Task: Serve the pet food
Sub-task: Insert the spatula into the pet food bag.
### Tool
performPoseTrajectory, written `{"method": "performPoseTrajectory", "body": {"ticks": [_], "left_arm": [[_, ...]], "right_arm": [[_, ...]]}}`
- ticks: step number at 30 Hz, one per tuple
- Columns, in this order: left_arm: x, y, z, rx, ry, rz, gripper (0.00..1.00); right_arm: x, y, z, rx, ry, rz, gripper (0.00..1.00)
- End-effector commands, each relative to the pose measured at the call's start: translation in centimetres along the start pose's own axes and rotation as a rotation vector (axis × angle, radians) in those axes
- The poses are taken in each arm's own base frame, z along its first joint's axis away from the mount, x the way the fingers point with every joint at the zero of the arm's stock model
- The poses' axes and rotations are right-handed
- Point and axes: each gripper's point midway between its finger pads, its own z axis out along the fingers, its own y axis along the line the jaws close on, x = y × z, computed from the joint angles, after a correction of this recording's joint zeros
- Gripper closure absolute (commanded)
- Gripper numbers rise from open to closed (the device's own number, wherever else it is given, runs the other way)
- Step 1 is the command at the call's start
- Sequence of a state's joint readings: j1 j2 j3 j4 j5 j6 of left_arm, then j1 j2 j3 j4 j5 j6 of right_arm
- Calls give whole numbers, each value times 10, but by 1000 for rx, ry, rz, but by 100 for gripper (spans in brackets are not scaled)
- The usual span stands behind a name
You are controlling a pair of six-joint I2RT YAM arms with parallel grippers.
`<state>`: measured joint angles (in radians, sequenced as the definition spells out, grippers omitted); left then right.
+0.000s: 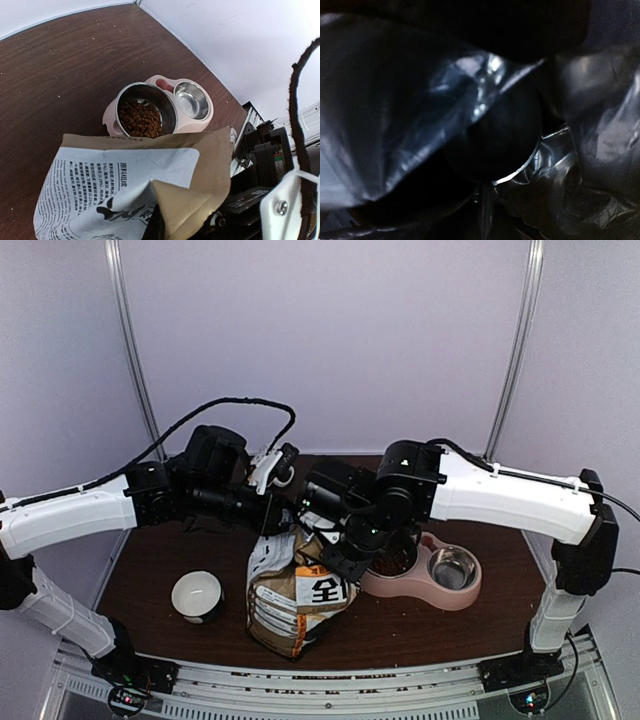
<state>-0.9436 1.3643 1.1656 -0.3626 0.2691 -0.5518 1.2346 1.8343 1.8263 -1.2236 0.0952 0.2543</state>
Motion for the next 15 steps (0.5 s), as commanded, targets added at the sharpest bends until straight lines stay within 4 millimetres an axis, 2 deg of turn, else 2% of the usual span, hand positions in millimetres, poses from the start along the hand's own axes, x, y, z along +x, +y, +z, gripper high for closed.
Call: {"method": "performPoseTrajectory", "body": {"ticks": [1,8,15], "left_arm": [[-27,-37,-6,131,-122,73,100],[-30,-40,-7,143,-128,77,100],[-34,-43,-11,149,-135,79,100]], "right_arm": [[4,72,24,-307,58,-64,100],[-11,85,2,-458,-66,-29,100],[-37,80,-25,-538,-252,16,100]]}}
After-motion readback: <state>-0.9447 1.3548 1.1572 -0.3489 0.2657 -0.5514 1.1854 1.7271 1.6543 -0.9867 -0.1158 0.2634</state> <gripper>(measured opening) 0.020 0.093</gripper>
